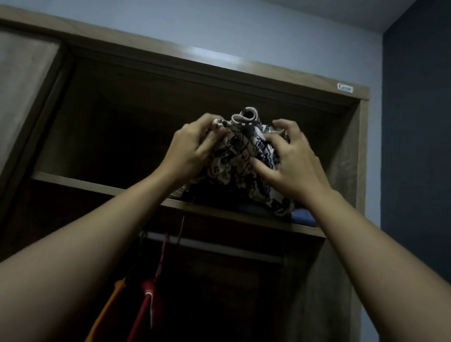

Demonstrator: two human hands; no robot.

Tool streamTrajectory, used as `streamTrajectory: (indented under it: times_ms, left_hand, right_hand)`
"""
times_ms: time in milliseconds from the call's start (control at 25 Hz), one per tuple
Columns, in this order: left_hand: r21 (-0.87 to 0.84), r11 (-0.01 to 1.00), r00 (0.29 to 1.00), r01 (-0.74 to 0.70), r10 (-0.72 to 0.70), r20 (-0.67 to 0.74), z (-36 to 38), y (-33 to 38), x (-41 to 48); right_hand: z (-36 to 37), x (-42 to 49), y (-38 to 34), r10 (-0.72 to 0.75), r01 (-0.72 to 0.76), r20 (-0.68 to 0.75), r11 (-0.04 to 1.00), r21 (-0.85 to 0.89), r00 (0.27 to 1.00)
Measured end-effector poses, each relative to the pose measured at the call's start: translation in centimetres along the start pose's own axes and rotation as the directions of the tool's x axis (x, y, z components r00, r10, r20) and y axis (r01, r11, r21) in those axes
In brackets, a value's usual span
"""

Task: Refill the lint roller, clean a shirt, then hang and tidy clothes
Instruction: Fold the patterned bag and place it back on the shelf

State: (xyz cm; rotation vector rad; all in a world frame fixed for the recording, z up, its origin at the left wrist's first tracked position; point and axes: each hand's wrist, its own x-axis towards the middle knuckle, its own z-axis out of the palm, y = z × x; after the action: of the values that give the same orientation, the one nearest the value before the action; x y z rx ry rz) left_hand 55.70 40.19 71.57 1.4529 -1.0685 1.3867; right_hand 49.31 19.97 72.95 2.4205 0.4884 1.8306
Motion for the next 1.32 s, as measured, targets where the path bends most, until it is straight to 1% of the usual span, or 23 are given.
streamTrajectory:
  times_ms: [80, 160, 240, 320, 400, 440, 520, 560, 640, 680, 760, 880, 960, 1000, 1080, 1120, 1240, 1320]
  left_hand:
    - [-0.001, 1.000, 0.999, 0.003, -0.003, -0.042, -0.8, 1.7, 0.6]
    - [-0.026, 0.999, 0.997, 0.029, -0.030, -0.071, -1.4, 3.5, 1.1]
    - [-0.024, 0.998, 0.995, 0.062, -0.063, -0.078, -2.0, 4.8, 1.4]
    - [-0.008, 0.995, 0.993, 0.103, -0.103, -0.048, -2.5, 5.6, 1.1]
    - [-0.035, 0.986, 0.986, 0.163, -0.164, -0.020, -2.9, 6.0, 0.0]
    - [-0.078, 0.978, 0.980, 0.196, -0.197, -0.005, -3.1, 6.2, -0.7]
    - [-0.177, 0.948, 0.965, 0.263, -0.259, 0.042, -3.5, 6.7, -2.3]
    - [-0.197, 0.935, 0.955, 0.297, -0.288, 0.069, -3.6, 7.0, -3.1]
    - [-0.173, 0.908, 0.923, 0.381, -0.364, 0.125, -3.7, 7.4, -4.8]
    - [-0.164, 0.890, 0.903, 0.425, -0.403, 0.150, -3.8, 7.5, -5.8]
    - [-0.165, 0.847, 0.860, 0.505, -0.478, 0.182, -3.9, 7.5, -8.1]
    - [-0.197, 0.765, 0.789, 0.613, -0.579, 0.205, -4.1, 7.2, -11.6]
    - [-0.212, 0.718, 0.748, 0.663, -0.620, 0.239, -4.5, 6.9, -13.4]
    - [-0.194, 0.711, 0.735, 0.675, -0.626, 0.261, -4.8, 6.7, -14.1]
    - [-0.107, 0.714, 0.706, 0.691, -0.637, 0.310, -5.6, 6.3, -15.3]
    - [-0.065, 0.710, 0.682, 0.701, -0.642, 0.350, -6.0, 6.2, -15.8]
    - [0.031, 0.706, 0.604, 0.707, -0.627, 0.492, -7.0, 5.8, -17.3]
    - [0.114, 0.733, 0.557, 0.671, -0.599, 0.576, -7.5, 5.7, -18.3]
  right_hand:
    - [-1.3, 0.1, -0.8, -0.060, 0.065, -0.085, 0.997, 0.049, 0.995]
    - [-2.6, 0.1, -1.6, -0.148, 0.153, -0.111, 0.987, 0.040, 0.983]
    - [-3.7, 0.0, -1.8, -0.180, 0.182, -0.043, 0.982, 0.047, 0.983]
    - [-4.5, -0.4, -1.7, -0.151, 0.144, 0.047, 0.980, 0.138, 0.987]
    - [-4.9, -1.4, -2.1, -0.125, 0.086, 0.140, 0.964, 0.253, 0.982]
    - [-4.8, -2.1, -2.5, -0.117, 0.056, 0.201, 0.956, 0.289, 0.973]
    - [-4.3, -3.3, -3.2, -0.097, -0.024, 0.326, 0.937, 0.349, 0.940]
    - [-4.0, -3.9, -3.5, -0.087, -0.084, 0.387, 0.911, 0.404, 0.918]
    - [-3.3, -5.3, -4.1, -0.070, -0.231, 0.501, 0.826, 0.513, 0.862]
    - [-2.9, -6.0, -4.3, -0.074, -0.280, 0.547, 0.797, 0.535, 0.834]
    - [-2.6, -7.6, -5.2, -0.129, -0.315, 0.616, 0.767, 0.559, 0.777]
    - [-2.2, -10.0, -6.9, -0.173, -0.313, 0.688, 0.795, 0.520, 0.704]
    - [-2.3, -11.1, -7.8, -0.181, -0.308, 0.699, 0.801, 0.513, 0.692]
    - [-2.3, -11.4, -8.1, -0.180, -0.301, 0.688, 0.801, 0.518, 0.703]
    - [-2.0, -11.6, -8.5, -0.159, -0.259, 0.662, 0.834, 0.487, 0.732]
    - [-1.8, -11.8, -8.6, -0.137, -0.257, 0.674, 0.855, 0.450, 0.726]
    - [-1.5, -12.9, -8.9, -0.128, -0.288, 0.762, 0.876, 0.387, 0.635]
    - [-1.1, -14.0, -9.1, -0.153, -0.244, 0.770, 0.895, 0.374, 0.620]
